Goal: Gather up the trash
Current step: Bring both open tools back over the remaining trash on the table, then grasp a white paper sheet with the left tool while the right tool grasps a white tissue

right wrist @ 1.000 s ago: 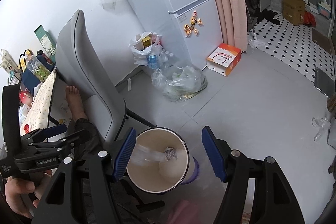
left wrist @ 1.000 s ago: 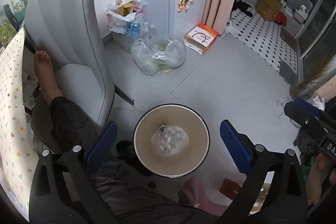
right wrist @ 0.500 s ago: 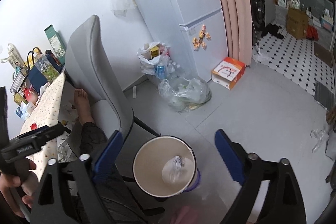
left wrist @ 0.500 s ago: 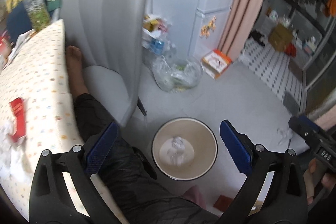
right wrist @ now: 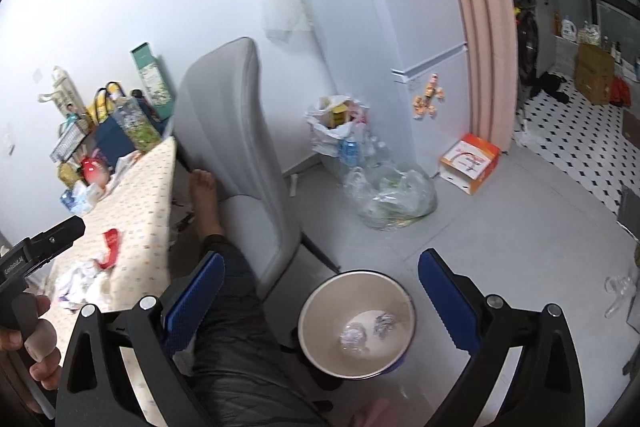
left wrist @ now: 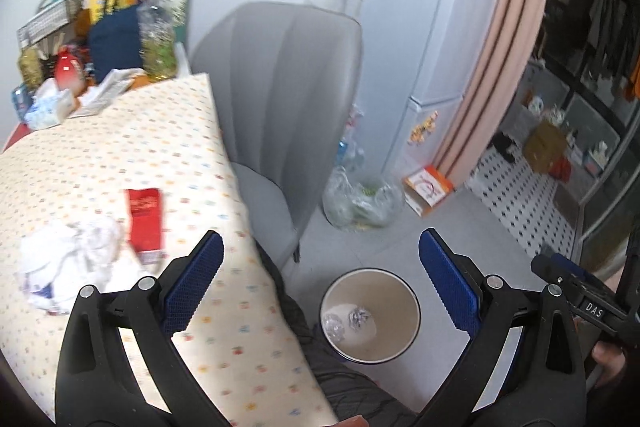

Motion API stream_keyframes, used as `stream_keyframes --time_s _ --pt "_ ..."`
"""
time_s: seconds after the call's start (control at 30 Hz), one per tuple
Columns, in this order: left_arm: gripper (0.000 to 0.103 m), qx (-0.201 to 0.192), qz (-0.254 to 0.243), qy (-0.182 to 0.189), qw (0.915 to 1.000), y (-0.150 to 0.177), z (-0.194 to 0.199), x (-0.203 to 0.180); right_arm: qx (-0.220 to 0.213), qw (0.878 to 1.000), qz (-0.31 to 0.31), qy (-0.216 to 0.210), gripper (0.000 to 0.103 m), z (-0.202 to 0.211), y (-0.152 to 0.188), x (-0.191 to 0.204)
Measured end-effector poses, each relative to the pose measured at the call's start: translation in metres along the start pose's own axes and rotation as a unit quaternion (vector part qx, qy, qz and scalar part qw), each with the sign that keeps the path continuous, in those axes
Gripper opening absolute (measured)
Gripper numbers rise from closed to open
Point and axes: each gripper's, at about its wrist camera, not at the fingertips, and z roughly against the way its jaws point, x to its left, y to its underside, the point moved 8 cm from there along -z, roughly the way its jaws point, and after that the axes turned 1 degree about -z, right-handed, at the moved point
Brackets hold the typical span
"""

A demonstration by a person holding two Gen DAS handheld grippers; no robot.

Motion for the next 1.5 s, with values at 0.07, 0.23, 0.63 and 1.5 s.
stream_keyframes --time_s 0.07,0.23,0.63,1.5 --pt "0.097 -0.008 0.008 -0.003 0.9999 0.000 0.013 0.013 -0.001 1.000 0.007 -0.009 0.095 0.004 0.000 0.014" --pt "0.097 -0.026 0.022 -0.015 0.9993 0.000 0.040 0.040 -0.001 0.999 0.031 -0.026 0.095 0.009 0.002 0.049" --pt "0.097 -0.075 0.068 -0.056 0.9933 0.013 0.106 0.119 0.004 0.992 0.097 -0.080 0.095 0.019 0.014 0.132" --pt "0.071 -0.054 0.209 -0.117 0.9694 0.068 0.124 0.286 0.127 0.946 0.226 -0.195 0.053 -0.051 0.108 0.312"
